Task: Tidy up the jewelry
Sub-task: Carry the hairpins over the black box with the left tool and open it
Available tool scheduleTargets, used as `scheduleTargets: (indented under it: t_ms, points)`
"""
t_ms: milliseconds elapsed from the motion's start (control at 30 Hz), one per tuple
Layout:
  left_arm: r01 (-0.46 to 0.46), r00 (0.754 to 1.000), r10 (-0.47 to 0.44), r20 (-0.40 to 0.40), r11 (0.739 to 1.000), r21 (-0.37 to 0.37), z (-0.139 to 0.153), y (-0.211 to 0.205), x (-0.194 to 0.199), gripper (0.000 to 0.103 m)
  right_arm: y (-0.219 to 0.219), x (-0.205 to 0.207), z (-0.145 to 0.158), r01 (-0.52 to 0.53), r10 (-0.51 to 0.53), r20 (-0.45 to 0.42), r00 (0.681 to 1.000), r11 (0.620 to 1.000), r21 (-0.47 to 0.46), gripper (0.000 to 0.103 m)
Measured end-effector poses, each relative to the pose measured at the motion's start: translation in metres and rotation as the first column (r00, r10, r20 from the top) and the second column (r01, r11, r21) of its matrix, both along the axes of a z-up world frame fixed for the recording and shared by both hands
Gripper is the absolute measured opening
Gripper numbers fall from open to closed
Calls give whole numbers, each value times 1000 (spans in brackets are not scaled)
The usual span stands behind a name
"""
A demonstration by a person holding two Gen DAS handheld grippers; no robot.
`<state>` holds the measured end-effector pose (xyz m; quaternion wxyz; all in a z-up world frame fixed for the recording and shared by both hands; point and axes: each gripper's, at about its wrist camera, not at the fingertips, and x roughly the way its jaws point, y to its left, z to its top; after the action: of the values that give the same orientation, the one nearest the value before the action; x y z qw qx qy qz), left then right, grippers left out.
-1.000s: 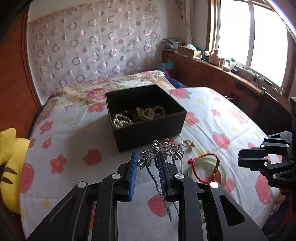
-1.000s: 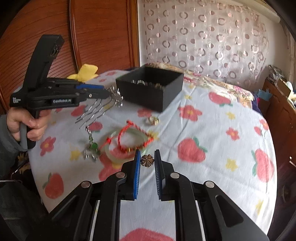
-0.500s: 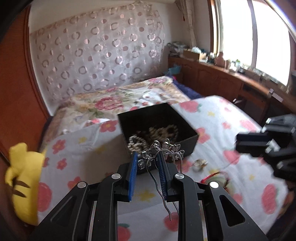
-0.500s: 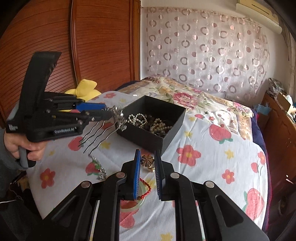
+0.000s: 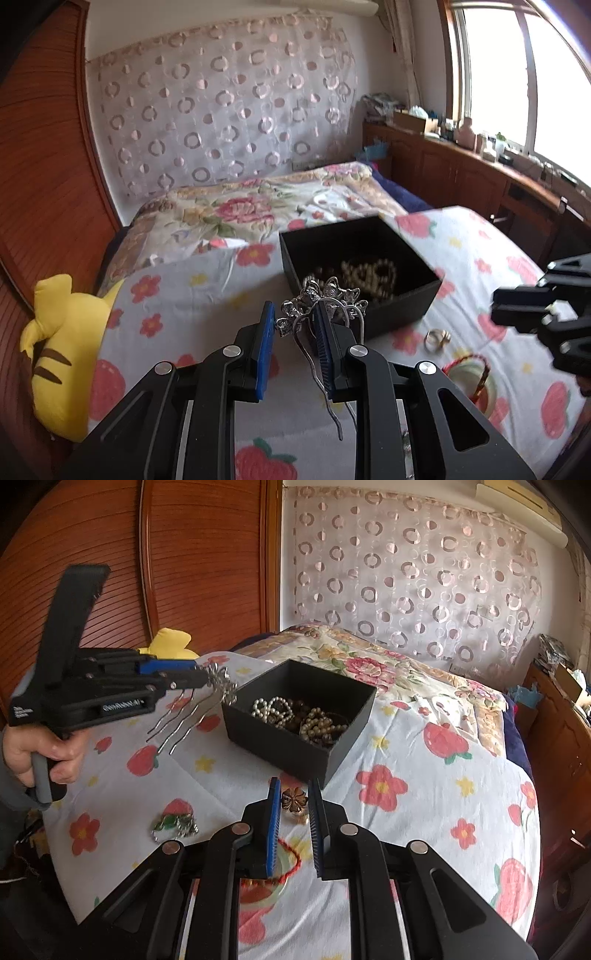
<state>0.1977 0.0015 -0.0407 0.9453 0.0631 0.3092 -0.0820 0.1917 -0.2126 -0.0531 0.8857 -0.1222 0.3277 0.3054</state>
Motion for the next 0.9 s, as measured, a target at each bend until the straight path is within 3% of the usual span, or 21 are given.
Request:
scheduleTargets:
  t_ms: [267,767,900]
  points:
    - [19,1000,-19,14,999,-26,20,-12,37,20,18,37,8,-18,18,0,1000,1000,9,17]
    - [36,999,-39,-34,995,-88,5,-6,95,19,44,94,-1,-76,76,-31,997,997,15,18]
    - [48,998,-50,-27,995,-92,7,-3,91,19,49,100,0,-74,74,-25,997,997,24,45]
